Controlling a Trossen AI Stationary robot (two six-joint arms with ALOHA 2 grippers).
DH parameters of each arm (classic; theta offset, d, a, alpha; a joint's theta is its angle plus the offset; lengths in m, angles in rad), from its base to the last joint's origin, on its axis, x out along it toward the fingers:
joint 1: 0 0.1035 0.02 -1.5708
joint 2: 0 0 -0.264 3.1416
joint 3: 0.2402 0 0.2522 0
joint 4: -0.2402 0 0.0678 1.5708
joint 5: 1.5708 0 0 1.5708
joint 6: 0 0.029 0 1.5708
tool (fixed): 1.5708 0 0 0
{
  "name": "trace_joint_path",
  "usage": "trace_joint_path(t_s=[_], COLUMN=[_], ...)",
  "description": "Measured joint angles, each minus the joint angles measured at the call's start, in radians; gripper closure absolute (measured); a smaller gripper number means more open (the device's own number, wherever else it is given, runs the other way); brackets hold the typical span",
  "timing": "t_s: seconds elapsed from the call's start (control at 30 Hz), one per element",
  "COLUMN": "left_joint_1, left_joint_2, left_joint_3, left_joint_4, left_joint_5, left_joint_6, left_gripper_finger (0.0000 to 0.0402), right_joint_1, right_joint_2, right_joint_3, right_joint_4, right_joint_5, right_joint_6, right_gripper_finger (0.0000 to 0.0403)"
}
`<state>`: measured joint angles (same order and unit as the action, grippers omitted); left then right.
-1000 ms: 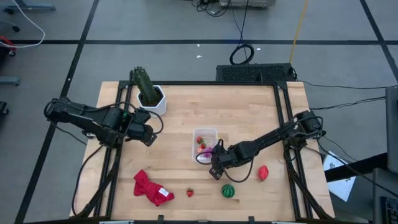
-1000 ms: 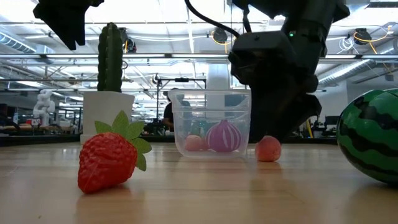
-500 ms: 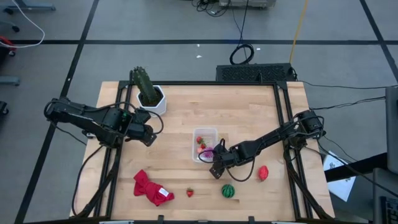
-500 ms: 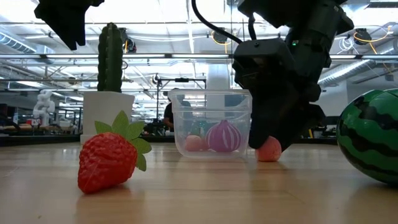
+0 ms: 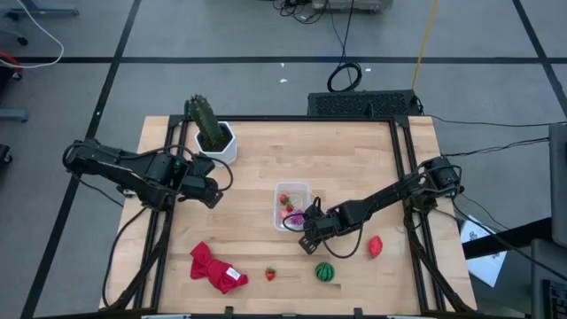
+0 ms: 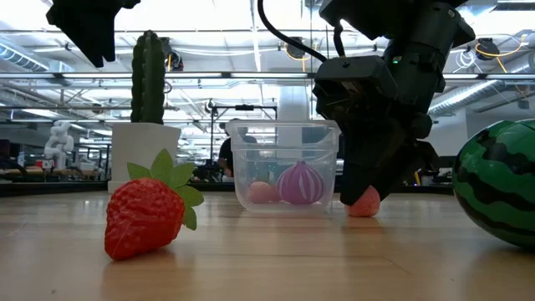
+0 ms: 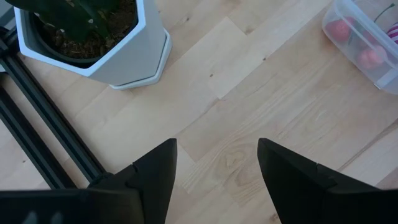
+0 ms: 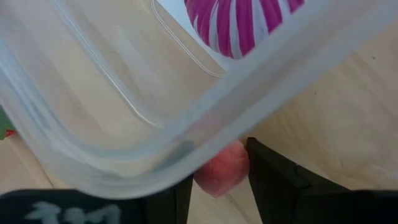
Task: Pick and placing Produce into tupperware
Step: Put the pink peach into the transparent bin
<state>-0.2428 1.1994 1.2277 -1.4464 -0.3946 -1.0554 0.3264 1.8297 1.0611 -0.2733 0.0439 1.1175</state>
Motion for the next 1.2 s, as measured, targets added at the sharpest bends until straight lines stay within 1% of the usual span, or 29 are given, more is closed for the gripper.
trace_joint_path(t_s=[0.27, 0.57, 0.73, 0.93, 1.07, 1.2], left_joint_1=[0.0, 0.0, 0.0, 0.0, 0.0, 0.0], left_joint_2=[0.0, 0.0, 0.0, 0.0, 0.0, 0.0], left_joint_3=[0.0, 0.0, 0.0, 0.0, 0.0, 0.0], left_joint_4=[0.0, 0.0, 0.0, 0.0, 0.001, 0.003], left_joint_5=[0.0, 0.0, 0.0, -0.006, -0.01, -0.018], left_joint_6=[0.0, -0.001, -0.001, -0.005, -0.013, -0.022], left_gripper_finger=[0.0172, 0.0172, 0.0172, 0.0172, 0.0172, 0.0172], right_joint_1=[0.001, 0.02, 0.035, 0.036, 0.021, -0.028], right_joint_2=[-0.017, -0.086, -0.165, -0.313, -0.367, -0.357], right_joint_3=[-0.002, -0.003, -0.003, 0.0, 0.051, 0.155], right_joint_4=[-0.014, -0.164, -0.241, -0.288, -0.312, -0.379], right_joint_5=[-0.014, -0.023, -0.018, 0.016, 0.059, 0.059], right_joint_6=[0.006, 0.016, 0.034, 0.045, -0.023, -0.159], right_gripper_finger=[0.0281, 0.0282, 0.0282, 0.0282, 0.0282, 0.0282])
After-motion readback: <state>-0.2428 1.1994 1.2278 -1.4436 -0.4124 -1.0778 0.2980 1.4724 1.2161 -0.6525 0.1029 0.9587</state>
